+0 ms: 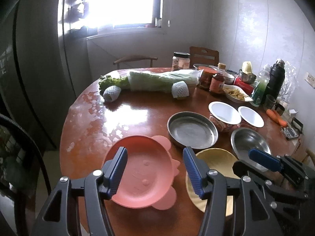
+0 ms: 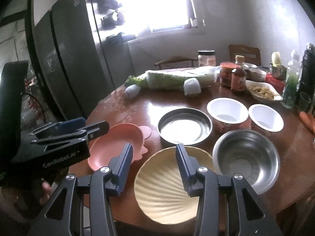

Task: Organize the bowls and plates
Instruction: 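Set the pink bowl down beside the shell plate and open the left tool, then move the left tool to the rim of the cream shell plate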

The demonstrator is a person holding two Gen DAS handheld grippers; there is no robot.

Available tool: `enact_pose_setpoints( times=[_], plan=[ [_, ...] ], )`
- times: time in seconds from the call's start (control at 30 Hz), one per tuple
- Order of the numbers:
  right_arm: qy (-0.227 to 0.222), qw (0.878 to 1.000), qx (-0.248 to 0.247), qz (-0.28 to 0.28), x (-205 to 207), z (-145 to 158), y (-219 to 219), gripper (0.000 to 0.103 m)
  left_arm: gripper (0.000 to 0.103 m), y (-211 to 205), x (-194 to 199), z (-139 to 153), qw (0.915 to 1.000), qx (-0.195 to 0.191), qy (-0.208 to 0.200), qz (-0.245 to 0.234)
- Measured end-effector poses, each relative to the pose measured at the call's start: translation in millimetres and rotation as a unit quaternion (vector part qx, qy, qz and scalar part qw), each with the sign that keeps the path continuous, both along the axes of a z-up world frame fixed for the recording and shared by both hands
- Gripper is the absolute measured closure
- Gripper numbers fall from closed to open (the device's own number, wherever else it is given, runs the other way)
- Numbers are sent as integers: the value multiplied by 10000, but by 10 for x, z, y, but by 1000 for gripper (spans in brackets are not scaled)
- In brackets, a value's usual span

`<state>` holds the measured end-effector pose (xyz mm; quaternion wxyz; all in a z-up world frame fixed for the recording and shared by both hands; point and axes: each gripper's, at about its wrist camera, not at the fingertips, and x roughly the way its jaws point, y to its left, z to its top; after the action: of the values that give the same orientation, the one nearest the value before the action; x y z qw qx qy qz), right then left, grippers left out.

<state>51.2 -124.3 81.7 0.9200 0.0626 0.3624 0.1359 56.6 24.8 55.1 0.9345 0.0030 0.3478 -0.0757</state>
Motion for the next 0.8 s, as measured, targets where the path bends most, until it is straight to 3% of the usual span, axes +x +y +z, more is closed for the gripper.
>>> enact_pose_setpoints(
  times=[0.07, 0.43, 0.8],
  plan=[
    [-3, 10000, 28, -40, -19, 17, -40, 49, 45, -51, -50, -6, 10000, -23, 26, -37],
    [-125, 9997, 114, -202, -168, 125, -281, 49, 44, -203, -190, -6, 10000, 0, 33, -27],
    [23, 9995, 135, -294, -313, 34, -478, 49, 44, -312, -236, -298, 9991, -29, 434, -18]
  ],
)
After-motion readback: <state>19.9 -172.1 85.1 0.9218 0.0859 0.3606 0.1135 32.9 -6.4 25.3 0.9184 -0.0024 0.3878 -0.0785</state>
